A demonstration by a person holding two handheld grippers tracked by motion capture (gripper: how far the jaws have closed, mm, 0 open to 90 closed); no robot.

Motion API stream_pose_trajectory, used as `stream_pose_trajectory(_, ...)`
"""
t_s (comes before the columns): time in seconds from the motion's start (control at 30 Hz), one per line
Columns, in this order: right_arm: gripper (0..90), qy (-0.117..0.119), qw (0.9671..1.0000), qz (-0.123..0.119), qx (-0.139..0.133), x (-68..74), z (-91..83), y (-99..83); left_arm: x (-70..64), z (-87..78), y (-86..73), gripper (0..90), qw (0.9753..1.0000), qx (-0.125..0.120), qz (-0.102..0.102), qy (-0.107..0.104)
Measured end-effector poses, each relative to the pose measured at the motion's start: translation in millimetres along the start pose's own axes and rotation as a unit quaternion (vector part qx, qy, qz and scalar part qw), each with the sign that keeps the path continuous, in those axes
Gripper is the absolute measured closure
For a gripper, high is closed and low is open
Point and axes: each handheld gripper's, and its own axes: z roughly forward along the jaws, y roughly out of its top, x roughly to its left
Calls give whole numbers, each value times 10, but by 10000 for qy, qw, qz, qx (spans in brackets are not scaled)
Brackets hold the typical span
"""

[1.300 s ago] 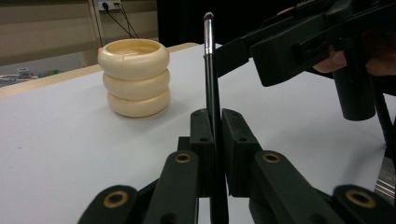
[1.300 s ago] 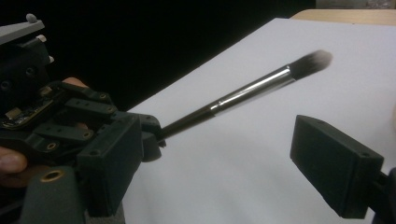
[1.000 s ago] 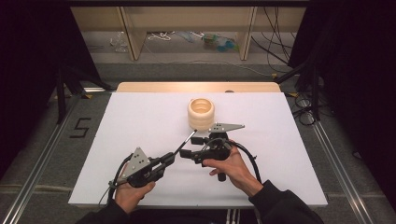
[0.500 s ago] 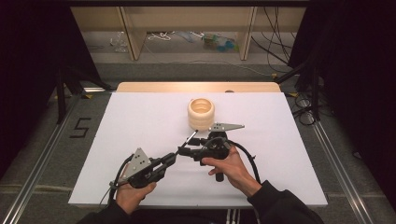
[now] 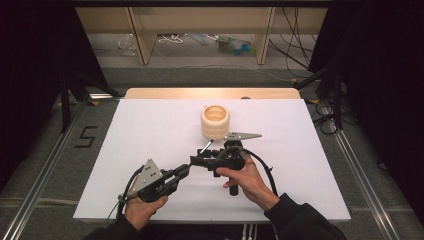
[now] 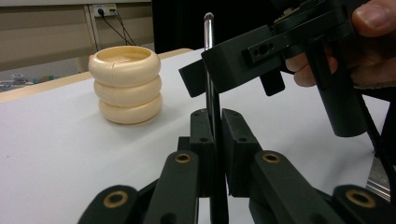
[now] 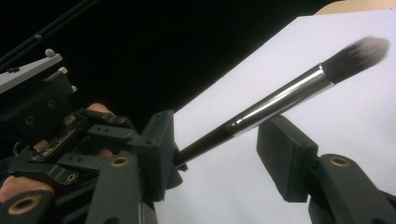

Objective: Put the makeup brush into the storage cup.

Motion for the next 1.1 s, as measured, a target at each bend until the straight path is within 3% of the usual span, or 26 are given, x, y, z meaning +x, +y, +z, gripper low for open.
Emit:
stream_pose_trajectory(0.3,542,33,10000,9,-68,-17,1,-2,-2,1,0,836,10000,5,11,-20)
stream_pose_trajectory(0.33,555,57,9999,115,-31,-8,-10,2,-1,1,0,836,10000,9,15,-22)
stream_pose_trajectory(0.5,581,130,9998,157,-47,-8,-11,1,-2,0,0,836,10000,-2,2,-40)
stream_pose_trajectory(0.73,679,219,9996,141,-128,-9,-28,9,5,-9,5,836,9999,-69,-45,-98)
stream_pose_trajectory(0.83,731,299,9991,203,-224,-7,-45,15,-5,-5,-1,836,9999,-55,-78,-118)
stream_pose_trajectory(0.87,765,450,9982,230,-315,-11,-47,15,-11,-3,-5,835,9998,-47,-110,-128)
stream_pose_trajectory(0.97,786,492,9978,343,-278,7,-61,18,-8,3,-7,834,9999,-45,-76,-143)
stream_pose_trajectory(1.1,835,665,9967,228,-408,28,-53,20,1,13,-13,823,9998,-16,-49,-167)
